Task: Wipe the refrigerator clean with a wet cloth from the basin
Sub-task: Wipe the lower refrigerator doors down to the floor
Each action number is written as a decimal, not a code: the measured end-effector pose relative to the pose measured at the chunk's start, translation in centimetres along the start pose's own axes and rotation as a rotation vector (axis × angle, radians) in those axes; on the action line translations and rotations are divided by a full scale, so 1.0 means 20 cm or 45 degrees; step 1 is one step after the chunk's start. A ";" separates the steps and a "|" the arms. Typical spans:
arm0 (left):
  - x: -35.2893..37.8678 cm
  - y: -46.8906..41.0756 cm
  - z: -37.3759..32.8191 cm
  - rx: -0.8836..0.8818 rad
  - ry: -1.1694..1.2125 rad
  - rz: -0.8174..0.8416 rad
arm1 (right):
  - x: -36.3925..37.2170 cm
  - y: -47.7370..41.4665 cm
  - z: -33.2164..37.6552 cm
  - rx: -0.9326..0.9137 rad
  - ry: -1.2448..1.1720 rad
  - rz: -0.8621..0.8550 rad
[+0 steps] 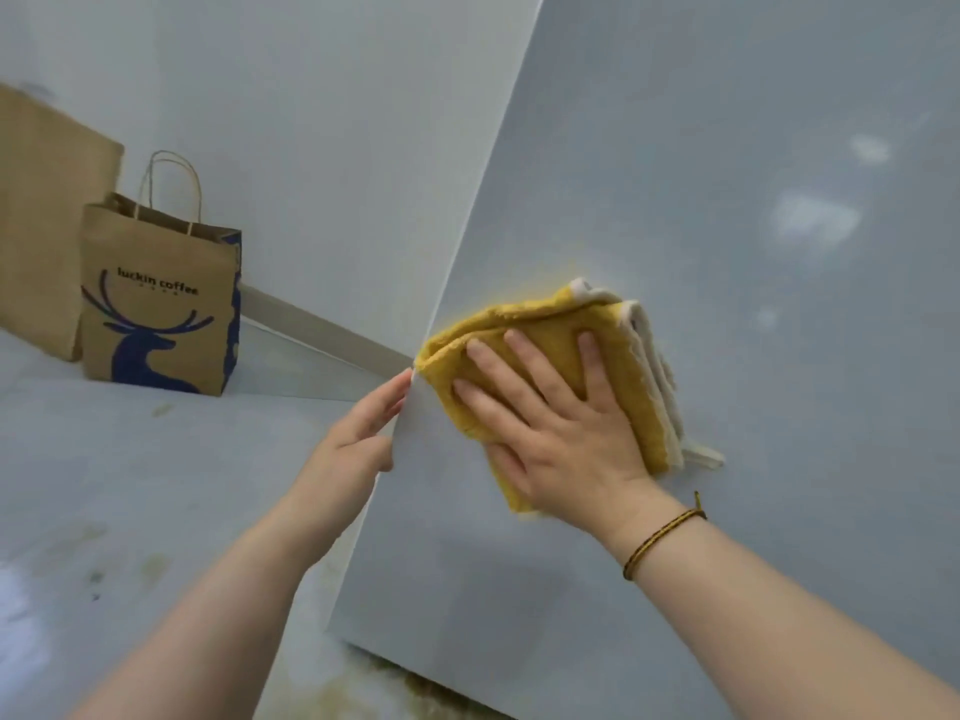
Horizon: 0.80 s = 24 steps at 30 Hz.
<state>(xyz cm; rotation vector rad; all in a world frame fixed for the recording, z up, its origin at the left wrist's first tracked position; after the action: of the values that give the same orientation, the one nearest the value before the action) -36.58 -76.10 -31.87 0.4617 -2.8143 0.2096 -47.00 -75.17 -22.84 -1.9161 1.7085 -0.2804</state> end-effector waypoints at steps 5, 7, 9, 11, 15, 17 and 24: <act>-0.04 -0.02 0.01 -0.062 0.022 0.110 | -0.07 -0.34 -0.34 0.422 0.042 -0.070; -0.06 -0.03 0.02 -0.068 0.029 0.132 | -0.05 -0.36 -0.28 0.423 0.060 -0.058; -0.10 -0.03 0.03 -0.062 0.042 0.097 | -0.01 -0.30 -0.15 0.382 0.031 -0.030; -0.16 -0.03 0.05 -0.055 0.068 0.022 | 0.04 -0.18 0.05 0.268 -0.015 0.039; -0.31 -0.01 0.04 -0.027 0.086 -0.154 | 0.15 0.09 0.50 0.002 -0.172 0.183; -0.35 0.02 0.05 -0.029 0.053 -0.185 | 0.17 0.18 0.69 -0.085 -0.315 0.228; -0.40 0.08 0.00 0.014 -0.079 -0.193 | 0.10 0.18 0.68 0.395 -1.283 0.426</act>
<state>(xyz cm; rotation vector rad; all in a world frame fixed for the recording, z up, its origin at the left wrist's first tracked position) -29.79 -72.24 -34.39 0.6926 -2.8227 0.1819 -42.91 -73.70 -36.37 -1.1652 1.1472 0.4583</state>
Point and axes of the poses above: each hand's wrist, its own y-axis away from the middle knuckle, its own x-axis out of the palm, z = x × y, the point moved 10 cm from there along -y, towards the middle knuckle, and after that the axes turned 10 degrees about y, right-handed, at the moved point
